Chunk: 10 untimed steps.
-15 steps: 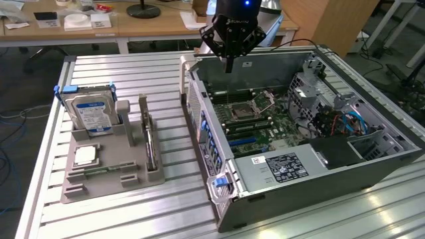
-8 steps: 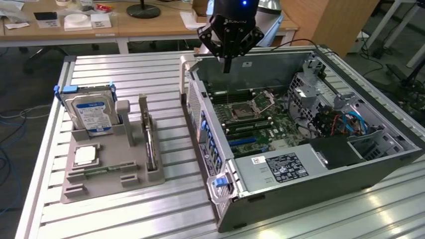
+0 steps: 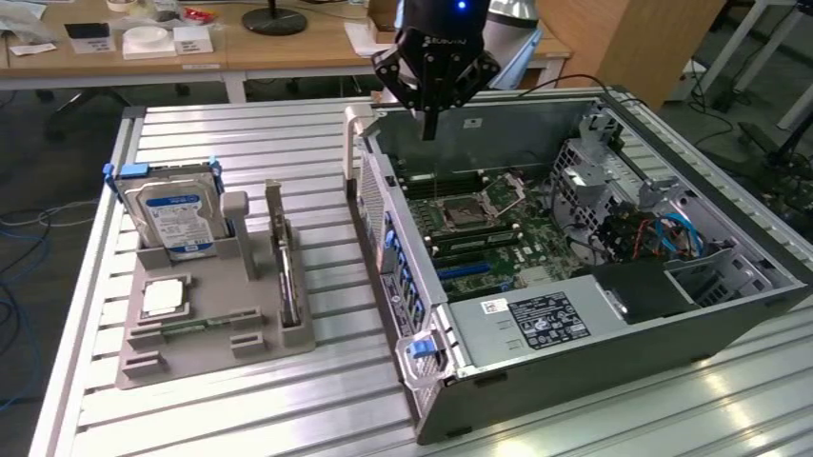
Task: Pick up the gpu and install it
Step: 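Reach for the gpu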
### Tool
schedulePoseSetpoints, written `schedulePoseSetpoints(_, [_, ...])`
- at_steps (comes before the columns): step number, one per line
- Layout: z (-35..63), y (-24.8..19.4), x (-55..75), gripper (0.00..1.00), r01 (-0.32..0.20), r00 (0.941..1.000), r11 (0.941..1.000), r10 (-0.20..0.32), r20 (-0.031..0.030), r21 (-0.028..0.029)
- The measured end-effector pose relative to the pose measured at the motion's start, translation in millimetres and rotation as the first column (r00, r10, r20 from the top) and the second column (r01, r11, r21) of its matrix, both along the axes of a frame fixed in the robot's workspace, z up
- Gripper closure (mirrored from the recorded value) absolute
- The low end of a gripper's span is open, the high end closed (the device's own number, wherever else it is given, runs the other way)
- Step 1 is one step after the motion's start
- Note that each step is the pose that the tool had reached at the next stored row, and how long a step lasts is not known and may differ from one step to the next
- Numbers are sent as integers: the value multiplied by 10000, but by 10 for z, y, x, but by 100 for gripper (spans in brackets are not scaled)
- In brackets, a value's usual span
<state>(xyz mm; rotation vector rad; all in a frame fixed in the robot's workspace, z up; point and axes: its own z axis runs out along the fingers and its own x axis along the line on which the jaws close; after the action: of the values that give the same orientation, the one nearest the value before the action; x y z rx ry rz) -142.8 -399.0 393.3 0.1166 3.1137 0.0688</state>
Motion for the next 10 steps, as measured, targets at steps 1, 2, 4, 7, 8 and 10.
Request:
schedulePoseSetpoints(1, [0,0,-8,89,0,10000,10000,0,-1,0])
schedulePoseSetpoints(2, [0,0,-16,89,1,10000,10000,-1,0,0])
schedulePoseSetpoints(4, [0,0,-31,89,1,10000,10000,-1,0,0])
schedulePoseSetpoints(7, [-1,-1,-53,89,0,10000,10000,0,0,1])
schedulePoseSetpoints(8, [0,-1,-61,89,0,10000,10000,0,0,0])
schedulePoseSetpoints(10, [-1,-2,-75,89,0,10000,10000,0,0,1])
